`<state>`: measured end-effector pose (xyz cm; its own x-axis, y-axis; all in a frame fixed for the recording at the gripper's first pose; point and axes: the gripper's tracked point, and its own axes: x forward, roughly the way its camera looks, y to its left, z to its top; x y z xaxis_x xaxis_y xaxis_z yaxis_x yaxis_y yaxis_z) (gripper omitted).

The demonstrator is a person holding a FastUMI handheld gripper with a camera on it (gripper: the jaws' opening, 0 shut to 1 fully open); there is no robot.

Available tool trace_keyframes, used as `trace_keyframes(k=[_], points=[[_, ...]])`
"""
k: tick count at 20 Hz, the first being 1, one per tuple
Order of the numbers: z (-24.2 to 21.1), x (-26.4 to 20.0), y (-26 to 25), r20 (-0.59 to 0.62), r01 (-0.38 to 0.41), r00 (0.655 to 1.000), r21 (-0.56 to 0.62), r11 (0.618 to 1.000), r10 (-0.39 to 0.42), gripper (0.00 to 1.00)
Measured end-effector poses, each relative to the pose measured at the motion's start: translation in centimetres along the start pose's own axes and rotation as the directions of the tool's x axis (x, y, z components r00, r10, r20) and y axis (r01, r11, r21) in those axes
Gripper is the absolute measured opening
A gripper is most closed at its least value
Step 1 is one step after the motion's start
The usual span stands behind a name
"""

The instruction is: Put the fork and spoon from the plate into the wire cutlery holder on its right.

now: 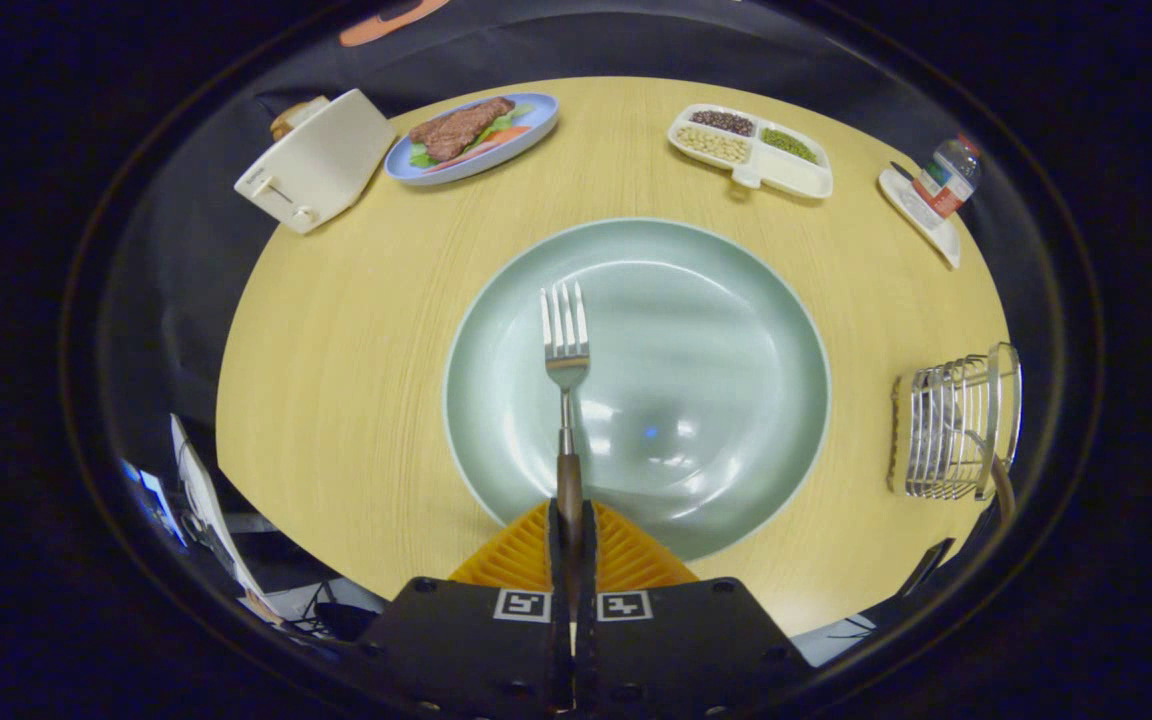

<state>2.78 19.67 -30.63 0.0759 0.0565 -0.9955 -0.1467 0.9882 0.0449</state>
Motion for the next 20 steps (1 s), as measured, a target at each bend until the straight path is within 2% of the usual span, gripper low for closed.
trace_keyframes(k=[5,12,16,20], points=[[-0.6,-5.4,-2.9,0.041,0.000,0.999,-0.014,1.000,0.001,0.02],[-3.2,-16.0,-13.5,0.061,0.120,0.991,-0.037,0.992,-0.118,0.02],[-4.6,-18.0,-19.5,-0.003,0.190,0.982,-0.019,0.982,-0.190,0.02],[-4.6,-18.0,-22.9,-0.050,0.227,0.973,0.003,0.974,-0.226,0.02]])
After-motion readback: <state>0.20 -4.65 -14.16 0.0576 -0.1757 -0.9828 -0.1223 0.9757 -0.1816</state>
